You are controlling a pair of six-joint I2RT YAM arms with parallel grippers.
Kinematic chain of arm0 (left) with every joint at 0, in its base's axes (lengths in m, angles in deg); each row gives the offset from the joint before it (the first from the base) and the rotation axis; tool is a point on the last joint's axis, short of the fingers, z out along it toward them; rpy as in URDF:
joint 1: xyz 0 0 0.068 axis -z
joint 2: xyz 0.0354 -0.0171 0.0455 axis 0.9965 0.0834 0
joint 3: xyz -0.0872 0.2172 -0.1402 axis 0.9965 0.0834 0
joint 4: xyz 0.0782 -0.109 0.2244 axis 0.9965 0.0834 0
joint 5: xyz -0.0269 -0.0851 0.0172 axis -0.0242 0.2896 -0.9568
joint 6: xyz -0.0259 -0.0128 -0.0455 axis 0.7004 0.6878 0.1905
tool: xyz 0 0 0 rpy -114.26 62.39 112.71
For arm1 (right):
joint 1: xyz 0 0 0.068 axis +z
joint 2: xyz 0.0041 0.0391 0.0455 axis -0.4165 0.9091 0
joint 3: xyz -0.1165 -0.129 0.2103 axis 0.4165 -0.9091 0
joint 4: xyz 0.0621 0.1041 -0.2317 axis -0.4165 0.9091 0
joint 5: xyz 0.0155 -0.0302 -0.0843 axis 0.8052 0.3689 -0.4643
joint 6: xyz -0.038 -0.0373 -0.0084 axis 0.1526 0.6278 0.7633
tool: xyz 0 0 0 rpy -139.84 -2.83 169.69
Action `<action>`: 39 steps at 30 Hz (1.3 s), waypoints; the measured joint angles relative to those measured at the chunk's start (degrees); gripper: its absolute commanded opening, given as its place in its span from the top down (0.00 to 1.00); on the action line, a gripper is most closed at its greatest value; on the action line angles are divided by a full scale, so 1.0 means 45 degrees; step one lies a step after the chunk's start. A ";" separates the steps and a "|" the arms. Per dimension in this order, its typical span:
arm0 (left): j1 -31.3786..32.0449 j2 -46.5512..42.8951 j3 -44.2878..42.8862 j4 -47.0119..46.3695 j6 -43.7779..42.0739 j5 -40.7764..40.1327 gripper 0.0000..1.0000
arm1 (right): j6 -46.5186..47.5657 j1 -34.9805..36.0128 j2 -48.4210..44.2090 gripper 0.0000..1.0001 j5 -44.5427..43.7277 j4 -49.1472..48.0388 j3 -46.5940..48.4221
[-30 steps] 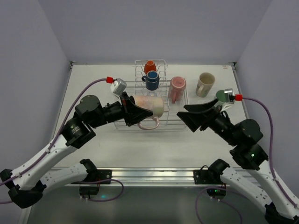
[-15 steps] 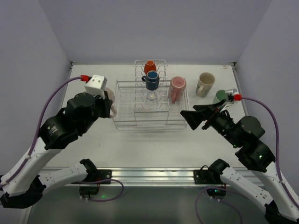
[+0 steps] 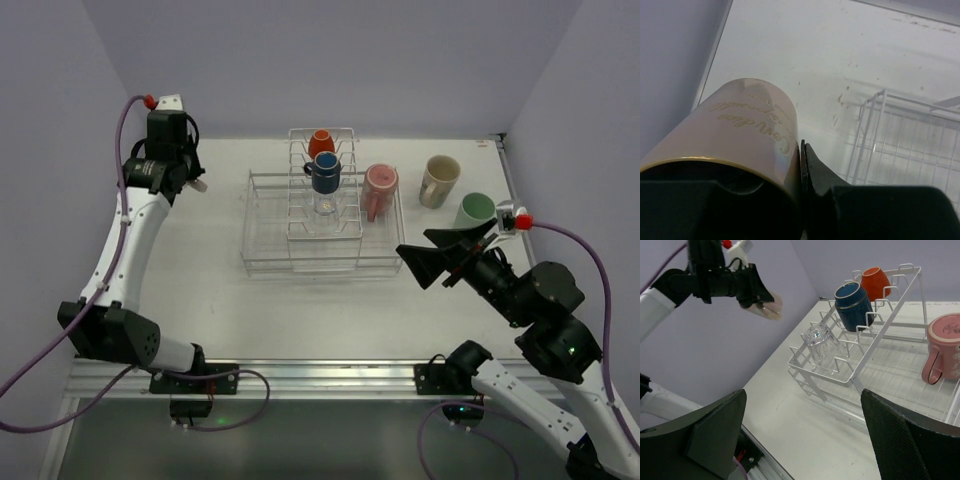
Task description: Unload the cups from the dish rack
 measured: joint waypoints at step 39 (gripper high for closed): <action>-0.3332 0.6120 0.1909 -0.2720 0.0729 0.2895 0.69 | 0.0335 0.0000 0.0661 0.01 -0.0019 0.0680 -0.1821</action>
